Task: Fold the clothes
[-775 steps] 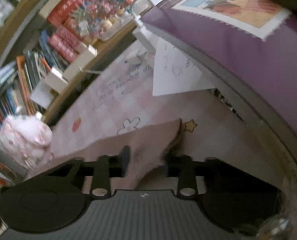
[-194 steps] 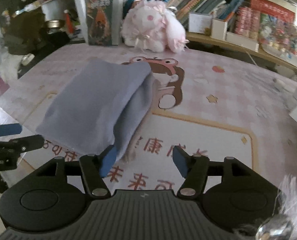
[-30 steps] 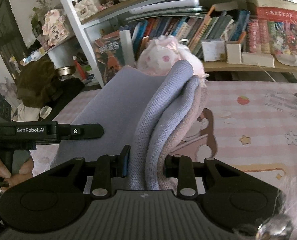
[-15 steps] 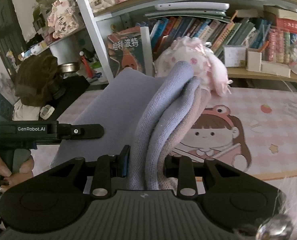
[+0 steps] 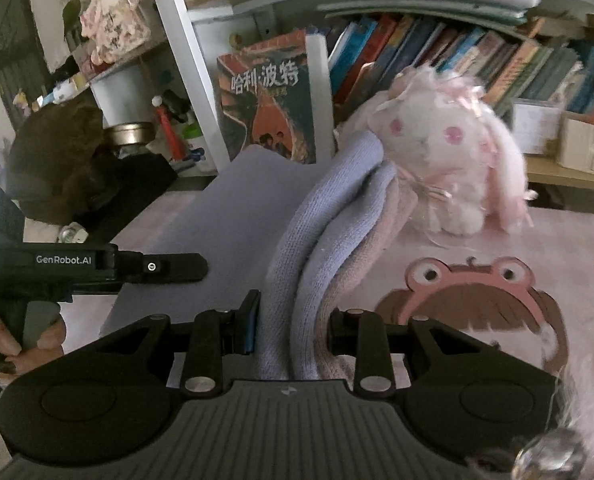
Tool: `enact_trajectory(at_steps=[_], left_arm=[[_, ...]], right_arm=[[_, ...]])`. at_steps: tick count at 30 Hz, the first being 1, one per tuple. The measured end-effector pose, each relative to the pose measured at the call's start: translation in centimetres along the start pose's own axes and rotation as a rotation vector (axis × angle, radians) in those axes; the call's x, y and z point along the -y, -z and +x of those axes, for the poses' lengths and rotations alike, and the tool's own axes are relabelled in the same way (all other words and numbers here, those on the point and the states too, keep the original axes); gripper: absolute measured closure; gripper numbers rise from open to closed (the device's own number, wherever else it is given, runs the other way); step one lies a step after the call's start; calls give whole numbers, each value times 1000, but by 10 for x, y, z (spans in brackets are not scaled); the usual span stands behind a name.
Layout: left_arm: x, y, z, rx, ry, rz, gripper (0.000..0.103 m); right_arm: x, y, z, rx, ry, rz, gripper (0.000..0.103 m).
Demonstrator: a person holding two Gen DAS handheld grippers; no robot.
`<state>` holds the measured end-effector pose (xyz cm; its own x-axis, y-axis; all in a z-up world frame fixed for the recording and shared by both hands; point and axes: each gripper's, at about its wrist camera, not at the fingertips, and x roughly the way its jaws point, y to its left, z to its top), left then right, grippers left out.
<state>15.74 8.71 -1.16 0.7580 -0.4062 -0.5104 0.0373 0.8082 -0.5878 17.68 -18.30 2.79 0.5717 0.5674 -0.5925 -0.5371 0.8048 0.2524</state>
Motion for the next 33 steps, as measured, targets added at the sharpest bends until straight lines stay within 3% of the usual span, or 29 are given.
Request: enact_trajectory(at_steps=[8, 11, 14, 16, 18, 20, 23, 27, 29, 33], left_arm=[[-33, -10, 27, -3, -69, -27, 60], [-46, -4, 35, -27, -95, -65, 53], [-52, 0, 35, -13, -80, -107, 51], [-49, 1, 35, -11, -102, -93, 44], [-46, 0, 36, -8, -136, -76, 36], [-43, 0, 34, -5, -157, -61, 36], [-32, -2, 29, 6, -200, -24, 36], [-16, -2, 6, 60, -254, 44, 33], [-7, 2, -7, 92, -278, 64, 27], [12, 13, -22, 115, -332, 106, 25]], right_arm=[[16, -9, 60, -21, -49, 21, 75], [26, -6, 81, -52, -63, 46, 72], [48, 3, 91, -56, -96, 174, 65], [59, 8, 94, -56, -119, 260, 62], [65, 11, 96, -57, -127, 314, 53], [70, 14, 96, -58, -132, 361, 52], [65, 11, 90, -64, -93, 348, 38], [61, 7, 70, -33, -42, 328, 33], [59, 5, 54, 5, -6, 316, 29], [42, 5, 25, 62, 107, 205, 24]])
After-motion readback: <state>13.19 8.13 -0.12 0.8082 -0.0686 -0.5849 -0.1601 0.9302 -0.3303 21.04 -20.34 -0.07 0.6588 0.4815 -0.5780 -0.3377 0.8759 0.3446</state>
